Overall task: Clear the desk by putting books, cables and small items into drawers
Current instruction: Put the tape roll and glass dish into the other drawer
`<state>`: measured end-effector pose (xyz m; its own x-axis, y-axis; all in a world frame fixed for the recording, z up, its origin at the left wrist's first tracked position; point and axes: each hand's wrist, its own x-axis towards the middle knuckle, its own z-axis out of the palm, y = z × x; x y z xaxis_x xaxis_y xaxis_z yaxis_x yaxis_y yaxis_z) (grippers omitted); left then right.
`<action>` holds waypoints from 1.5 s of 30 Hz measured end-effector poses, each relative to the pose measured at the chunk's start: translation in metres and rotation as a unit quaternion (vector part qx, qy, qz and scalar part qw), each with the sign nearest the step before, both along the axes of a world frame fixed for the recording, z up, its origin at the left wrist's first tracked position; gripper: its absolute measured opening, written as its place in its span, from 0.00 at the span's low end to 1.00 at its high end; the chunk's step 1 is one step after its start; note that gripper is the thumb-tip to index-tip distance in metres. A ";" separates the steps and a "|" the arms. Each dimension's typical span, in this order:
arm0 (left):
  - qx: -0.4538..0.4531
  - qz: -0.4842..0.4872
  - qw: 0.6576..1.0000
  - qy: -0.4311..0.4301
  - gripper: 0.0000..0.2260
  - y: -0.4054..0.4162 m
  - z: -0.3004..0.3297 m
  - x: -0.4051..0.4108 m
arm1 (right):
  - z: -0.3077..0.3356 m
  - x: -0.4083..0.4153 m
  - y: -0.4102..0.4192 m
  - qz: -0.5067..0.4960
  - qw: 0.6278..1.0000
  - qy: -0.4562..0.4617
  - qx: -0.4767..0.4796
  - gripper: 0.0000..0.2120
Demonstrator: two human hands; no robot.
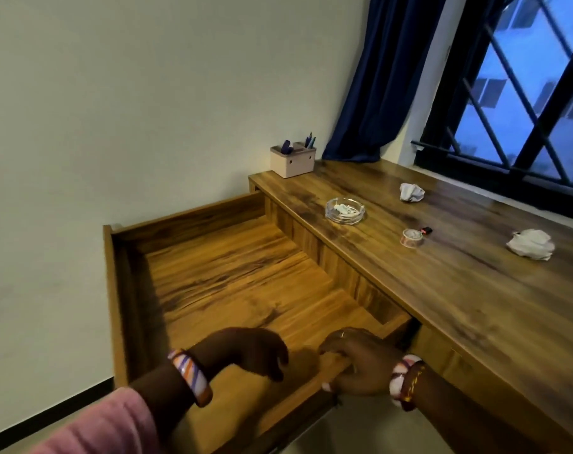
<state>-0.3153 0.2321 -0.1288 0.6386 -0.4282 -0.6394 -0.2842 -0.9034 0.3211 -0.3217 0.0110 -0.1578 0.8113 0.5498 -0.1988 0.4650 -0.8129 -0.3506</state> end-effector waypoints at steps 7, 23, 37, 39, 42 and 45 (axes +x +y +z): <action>-0.211 0.223 0.892 -0.332 0.18 -0.110 0.030 0.186 | 0.018 0.143 -0.090 -0.186 0.956 -0.227 -0.028 0.27; -0.297 0.436 0.826 -0.199 0.11 -0.143 0.000 0.266 | 0.001 0.212 -0.126 -0.222 0.952 -0.208 -0.027 0.20; -0.174 0.334 0.915 -0.145 0.16 0.032 -0.029 0.046 | 0.014 0.063 0.001 -0.159 0.964 -0.173 0.123 0.22; -0.128 0.306 0.936 -0.115 0.20 0.065 -0.040 0.012 | 0.011 0.044 0.033 -0.137 0.973 -0.117 0.146 0.23; -0.053 0.242 0.963 -0.103 0.23 0.098 -0.055 -0.026 | -0.001 0.020 0.071 -0.113 0.983 -0.020 0.143 0.24; -0.044 0.218 0.969 -0.110 0.20 0.111 -0.062 -0.051 | -0.014 0.001 0.105 -0.084 0.993 0.051 0.059 0.21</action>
